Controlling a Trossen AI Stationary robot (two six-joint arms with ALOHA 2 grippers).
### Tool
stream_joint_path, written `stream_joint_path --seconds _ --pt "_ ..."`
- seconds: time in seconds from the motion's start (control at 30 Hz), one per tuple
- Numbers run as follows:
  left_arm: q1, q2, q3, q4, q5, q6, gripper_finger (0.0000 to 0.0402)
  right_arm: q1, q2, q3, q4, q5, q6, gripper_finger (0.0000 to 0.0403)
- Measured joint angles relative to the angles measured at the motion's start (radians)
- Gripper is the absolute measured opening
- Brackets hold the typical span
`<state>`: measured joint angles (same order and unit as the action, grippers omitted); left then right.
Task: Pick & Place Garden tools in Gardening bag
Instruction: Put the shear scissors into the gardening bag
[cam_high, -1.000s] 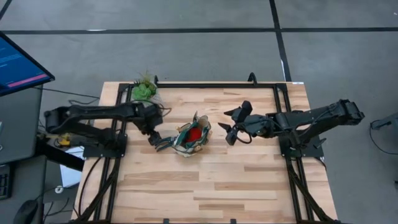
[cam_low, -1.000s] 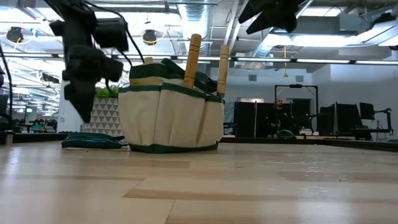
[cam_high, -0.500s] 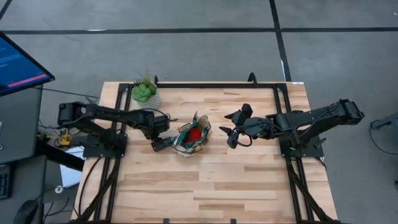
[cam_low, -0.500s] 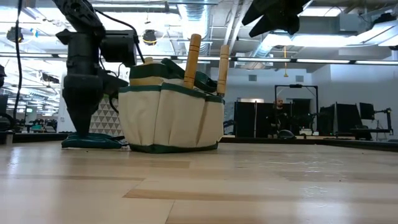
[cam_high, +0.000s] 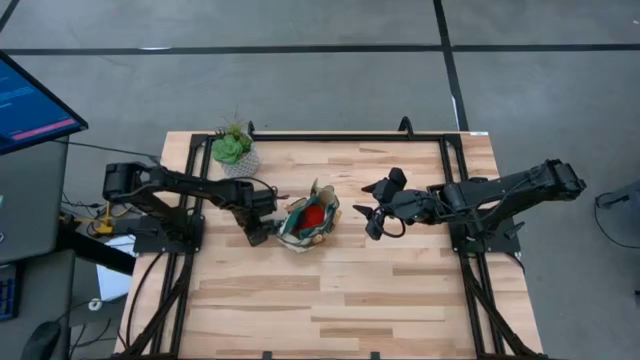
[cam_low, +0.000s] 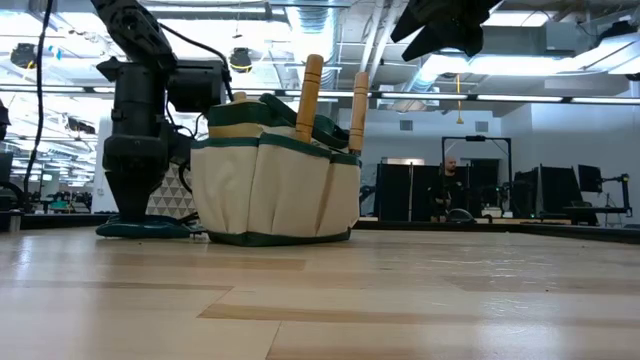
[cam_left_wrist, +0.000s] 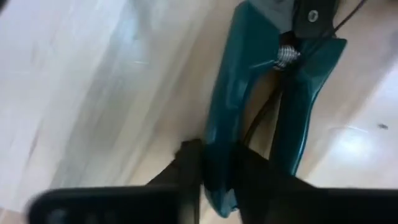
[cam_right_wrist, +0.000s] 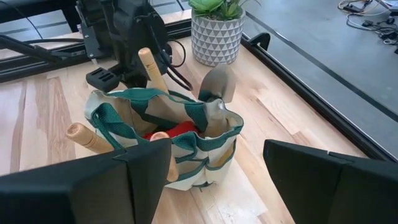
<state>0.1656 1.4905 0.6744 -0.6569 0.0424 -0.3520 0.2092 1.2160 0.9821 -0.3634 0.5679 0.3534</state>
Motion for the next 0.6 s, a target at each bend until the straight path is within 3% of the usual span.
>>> stream_joint_path --seconds 0.1,0.37,0.6 --pt "0.014 -0.023 -0.002 -0.005 0.030 -0.002 0.0013 0.000 0.000 0.000 0.000 -0.002 0.000 0.0249" --pt "0.084 -0.192 -0.007 -0.086 0.018 -0.085 0.0005 0.000 0.000 0.000 0.001 0.003 -0.038 0.0249" --pt "0.163 -0.359 -0.006 -0.144 0.077 -0.184 0.0004 -0.001 0.000 0.000 0.108 0.005 -0.232 0.0249"
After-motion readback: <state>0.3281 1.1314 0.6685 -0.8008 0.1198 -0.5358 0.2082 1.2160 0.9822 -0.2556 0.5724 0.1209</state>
